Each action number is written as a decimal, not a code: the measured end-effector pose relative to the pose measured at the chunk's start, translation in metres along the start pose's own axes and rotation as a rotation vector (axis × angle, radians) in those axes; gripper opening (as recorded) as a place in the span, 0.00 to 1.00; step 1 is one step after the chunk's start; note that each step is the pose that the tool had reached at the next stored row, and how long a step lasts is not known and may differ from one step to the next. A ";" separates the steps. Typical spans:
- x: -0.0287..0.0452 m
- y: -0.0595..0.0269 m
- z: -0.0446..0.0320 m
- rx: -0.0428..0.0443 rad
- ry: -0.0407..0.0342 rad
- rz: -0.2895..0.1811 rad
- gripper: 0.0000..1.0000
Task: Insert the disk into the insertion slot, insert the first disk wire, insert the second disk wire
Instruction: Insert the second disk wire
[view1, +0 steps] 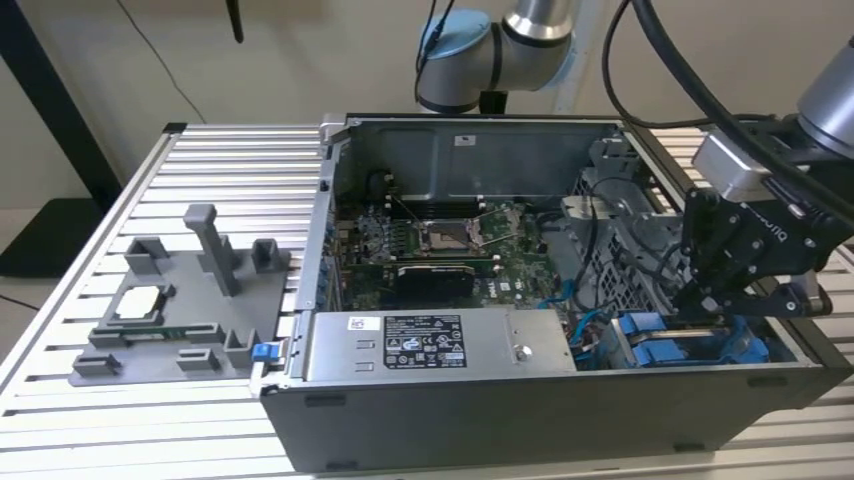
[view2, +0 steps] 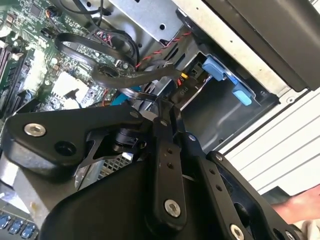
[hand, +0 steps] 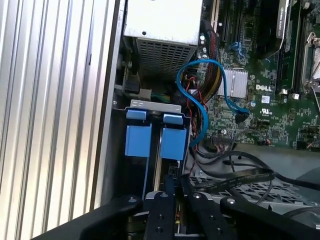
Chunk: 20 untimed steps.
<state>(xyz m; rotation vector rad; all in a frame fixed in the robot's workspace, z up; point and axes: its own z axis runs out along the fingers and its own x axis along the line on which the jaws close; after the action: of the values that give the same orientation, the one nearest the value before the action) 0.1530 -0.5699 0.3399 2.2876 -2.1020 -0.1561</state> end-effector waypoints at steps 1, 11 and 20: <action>0.0000 0.0000 0.0006 0.0001 0.0003 0.002 0.00; 0.0000 0.0001 -0.0009 0.0011 -0.0093 0.017 1.00; -0.0017 0.0038 -0.0301 0.0012 -0.0112 0.018 1.00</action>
<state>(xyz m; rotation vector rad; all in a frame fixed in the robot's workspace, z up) 0.1519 -0.5699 0.3703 2.2727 -2.1283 -0.1676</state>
